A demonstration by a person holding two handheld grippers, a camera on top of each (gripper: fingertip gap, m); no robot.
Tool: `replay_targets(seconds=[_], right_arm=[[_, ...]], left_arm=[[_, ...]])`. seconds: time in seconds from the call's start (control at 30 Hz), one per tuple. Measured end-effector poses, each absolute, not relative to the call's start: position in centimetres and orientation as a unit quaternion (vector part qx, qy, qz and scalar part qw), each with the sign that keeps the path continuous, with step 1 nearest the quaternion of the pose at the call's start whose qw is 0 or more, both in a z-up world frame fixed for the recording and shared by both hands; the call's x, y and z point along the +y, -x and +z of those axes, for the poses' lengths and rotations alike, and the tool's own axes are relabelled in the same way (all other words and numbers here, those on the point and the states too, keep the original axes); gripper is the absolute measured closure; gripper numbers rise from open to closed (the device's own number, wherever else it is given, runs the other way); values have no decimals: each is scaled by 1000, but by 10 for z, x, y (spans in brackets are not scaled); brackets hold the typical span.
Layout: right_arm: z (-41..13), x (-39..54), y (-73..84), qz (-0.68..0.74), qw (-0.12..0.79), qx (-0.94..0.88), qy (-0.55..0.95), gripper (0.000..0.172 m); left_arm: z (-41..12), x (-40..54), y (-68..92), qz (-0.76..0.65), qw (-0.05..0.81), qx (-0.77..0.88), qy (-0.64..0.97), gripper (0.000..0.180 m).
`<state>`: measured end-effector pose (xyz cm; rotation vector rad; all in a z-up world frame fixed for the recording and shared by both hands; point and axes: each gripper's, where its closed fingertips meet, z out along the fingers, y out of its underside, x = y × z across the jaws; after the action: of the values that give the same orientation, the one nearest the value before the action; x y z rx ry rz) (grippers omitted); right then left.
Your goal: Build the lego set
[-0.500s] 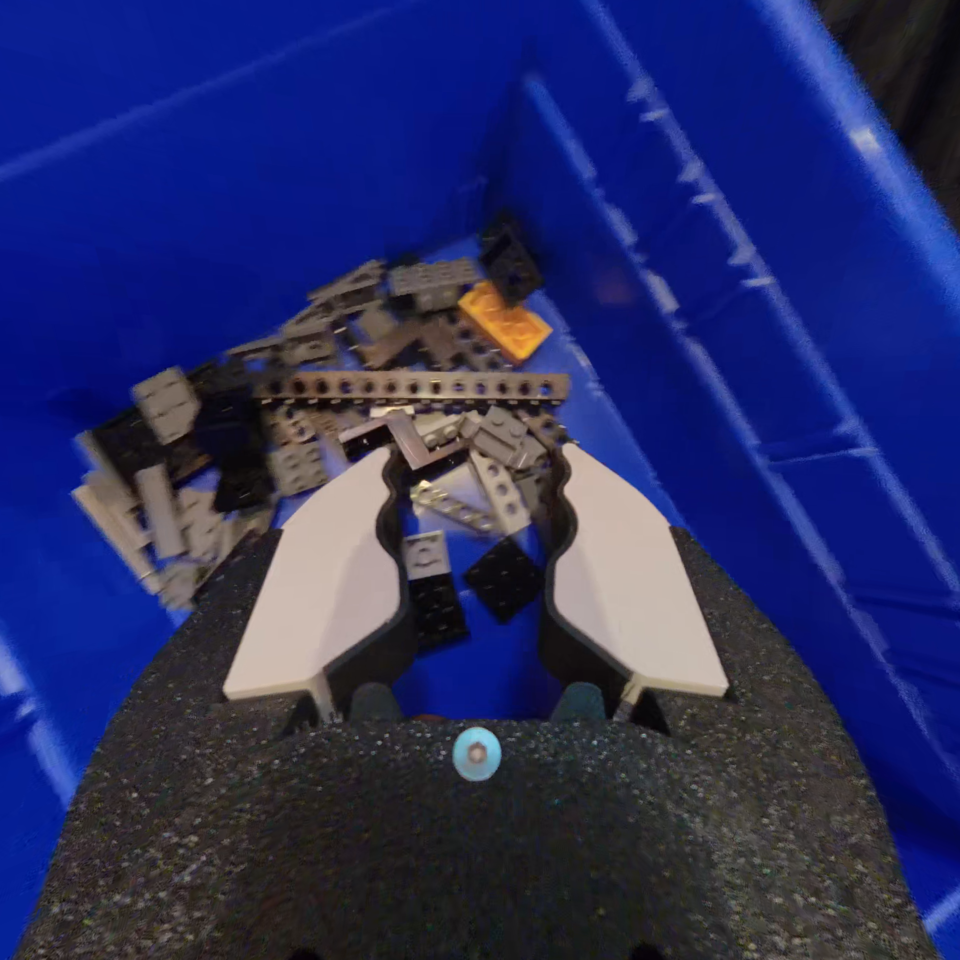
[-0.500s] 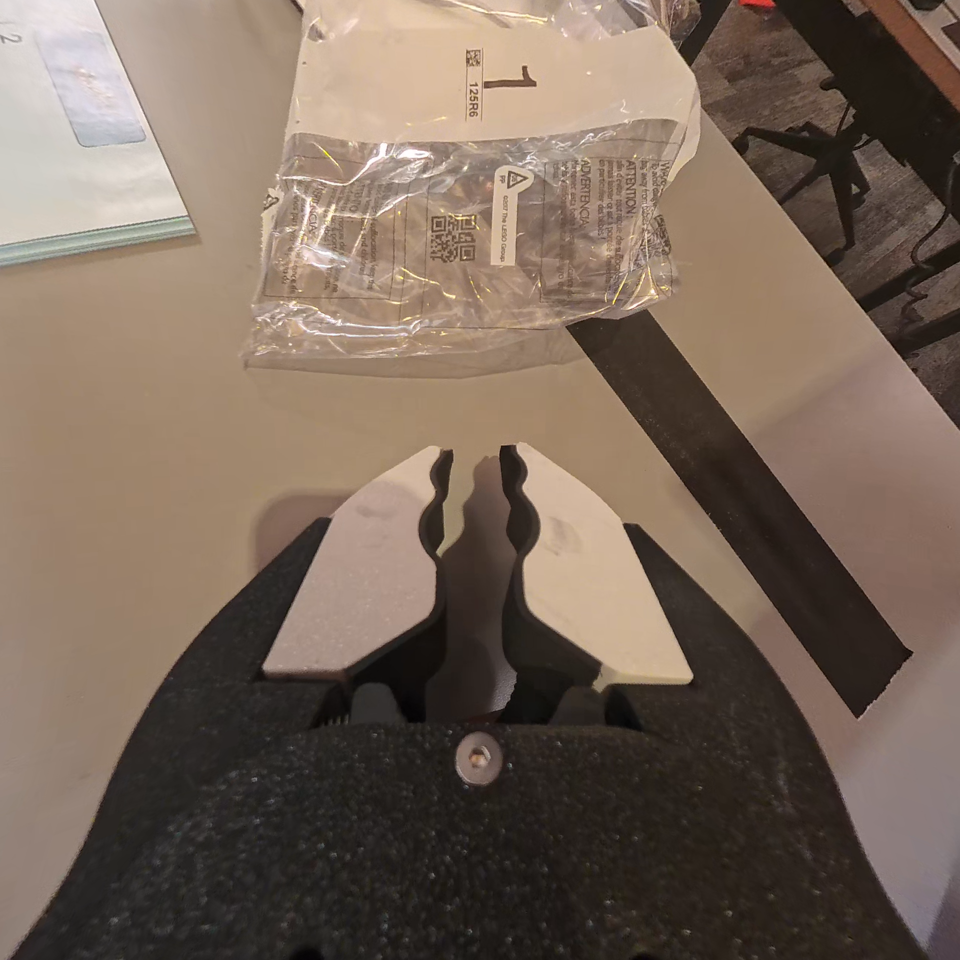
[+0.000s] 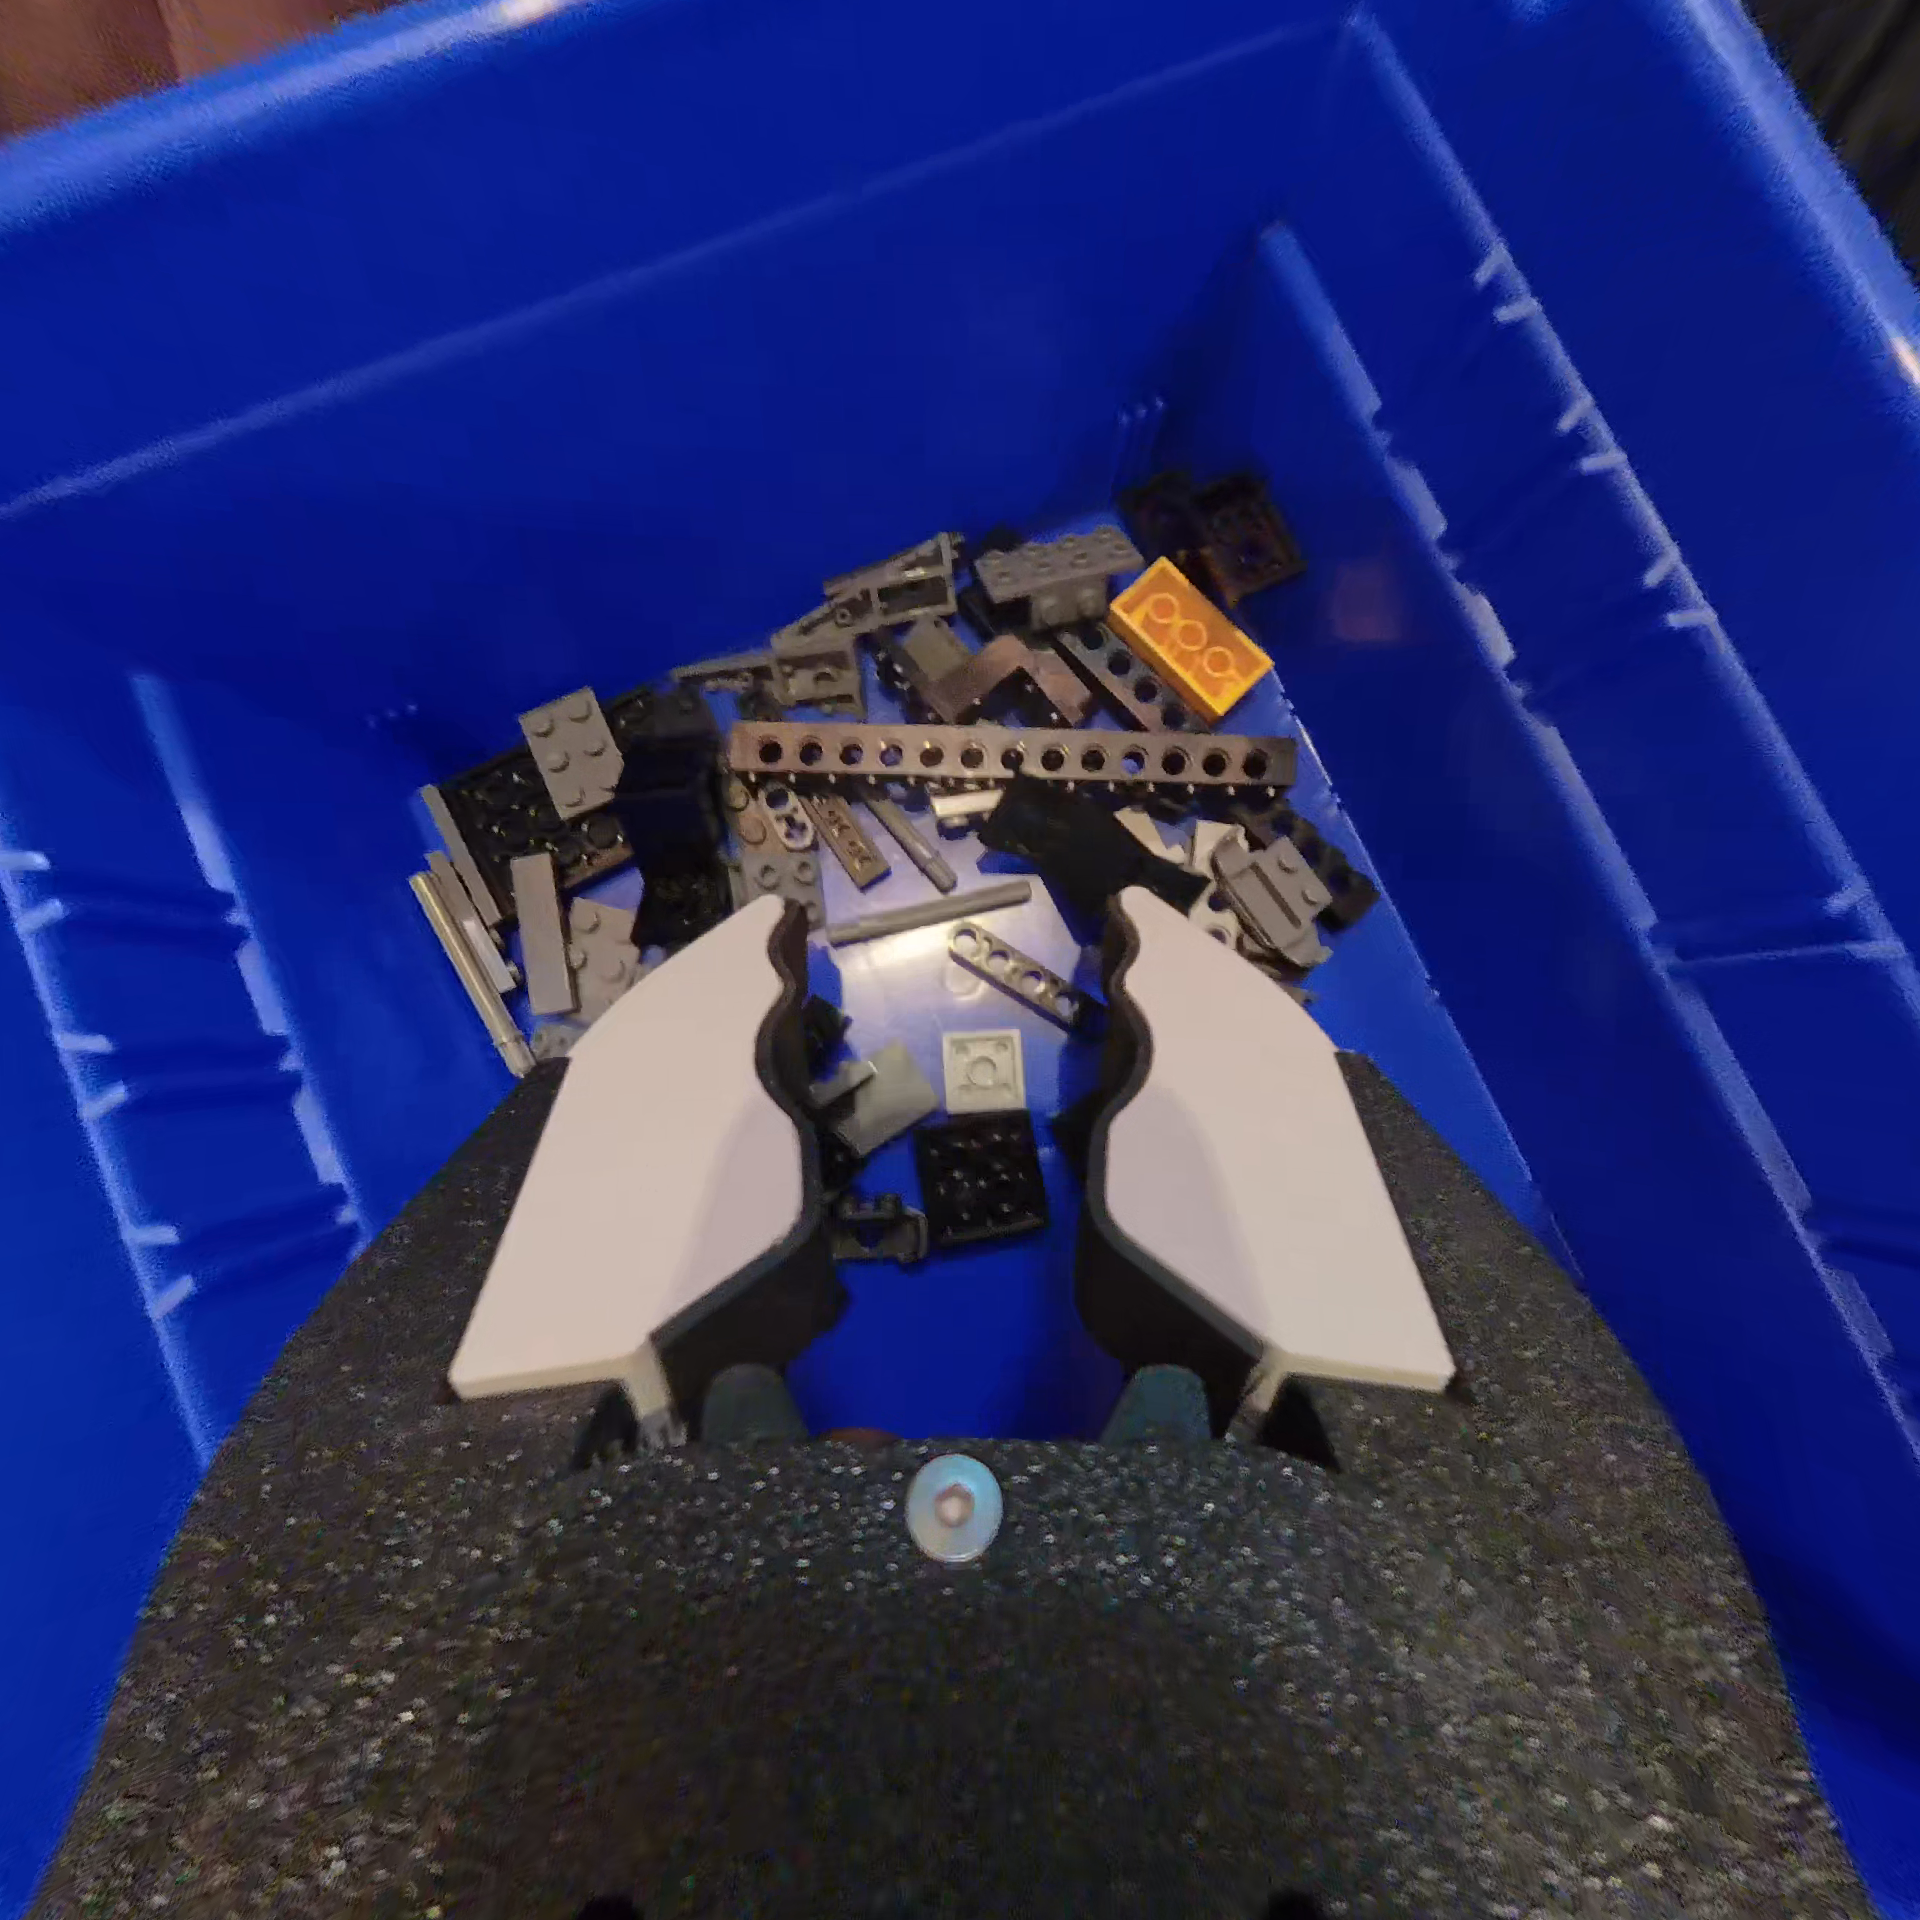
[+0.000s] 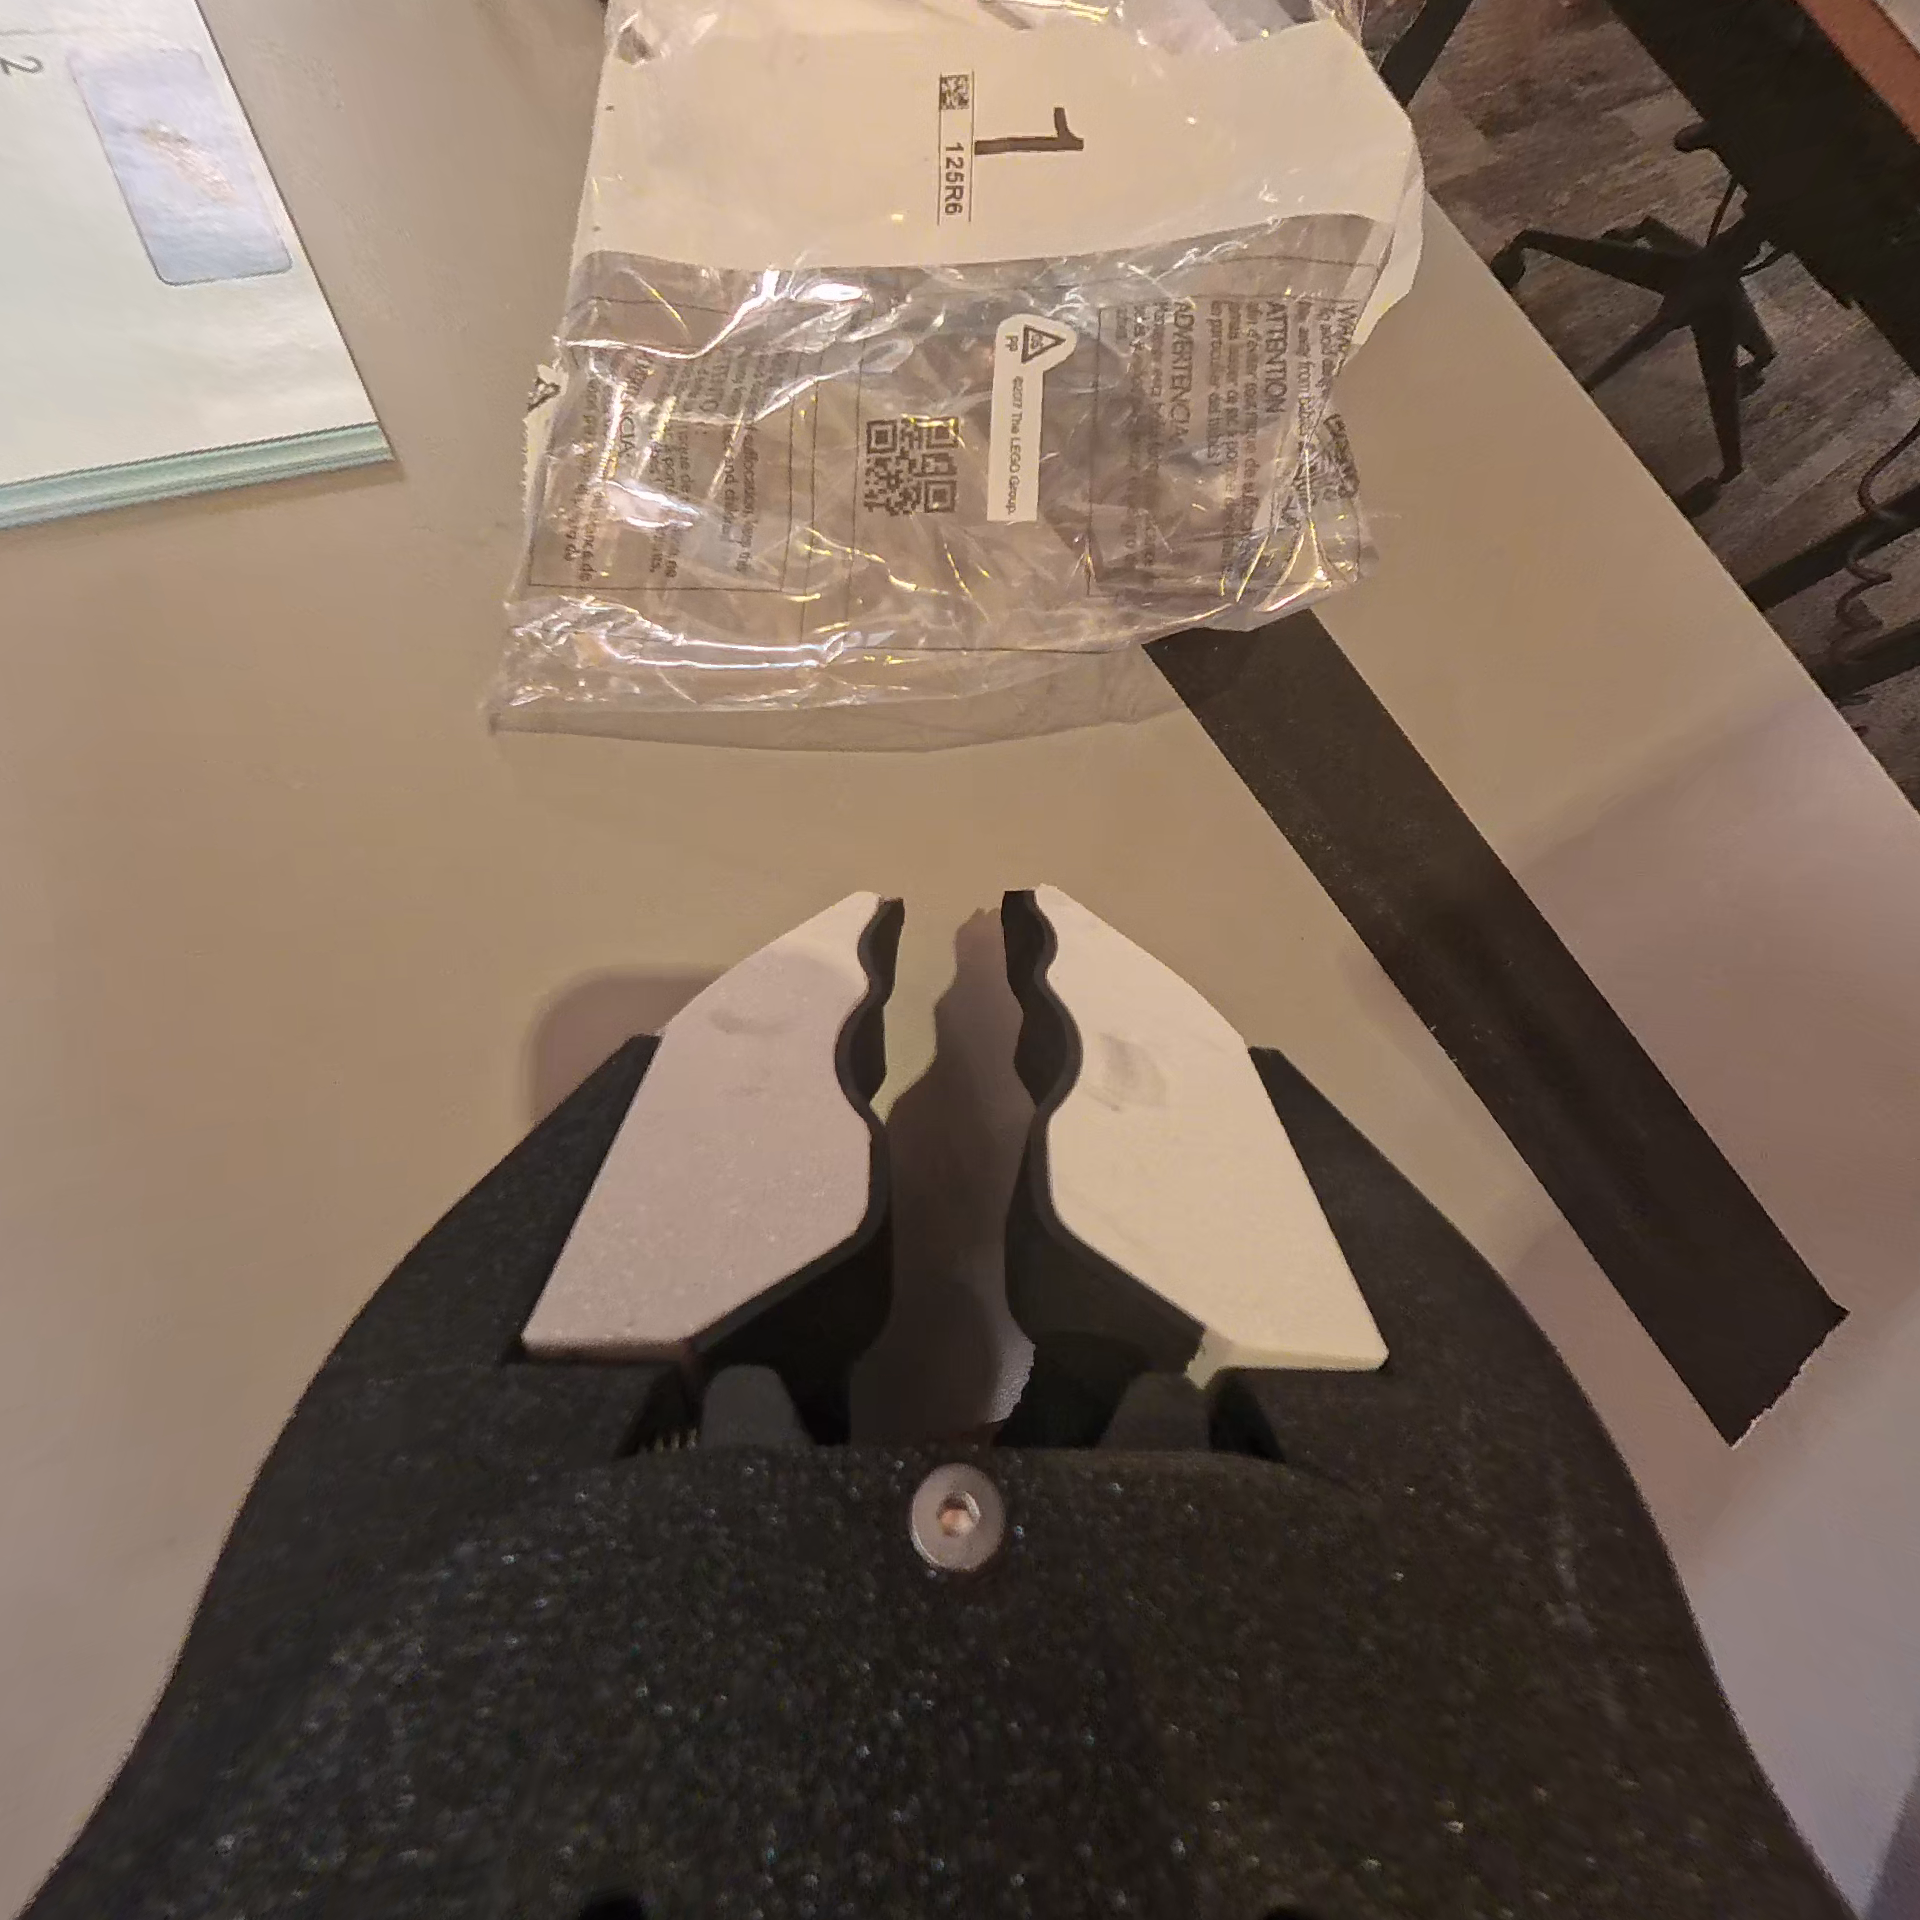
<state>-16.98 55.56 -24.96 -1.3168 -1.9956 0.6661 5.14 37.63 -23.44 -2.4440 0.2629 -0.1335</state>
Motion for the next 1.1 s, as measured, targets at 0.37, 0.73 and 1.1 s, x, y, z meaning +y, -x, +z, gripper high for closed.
replay_targets(seconds=[0.37,0.73,1.1], right_arm=[[-250,555,169,254,322,-763,499,151],[-251,554,169,253,316,-765,501,151],[-252,555,170,253,311,-765,503,150]], left_arm=[[-241,412,-77,-69,322,167,929,124],[-241,393,-66,-75,296,148,941,138],[-214,372,-27,-4,347,40,937,128]])
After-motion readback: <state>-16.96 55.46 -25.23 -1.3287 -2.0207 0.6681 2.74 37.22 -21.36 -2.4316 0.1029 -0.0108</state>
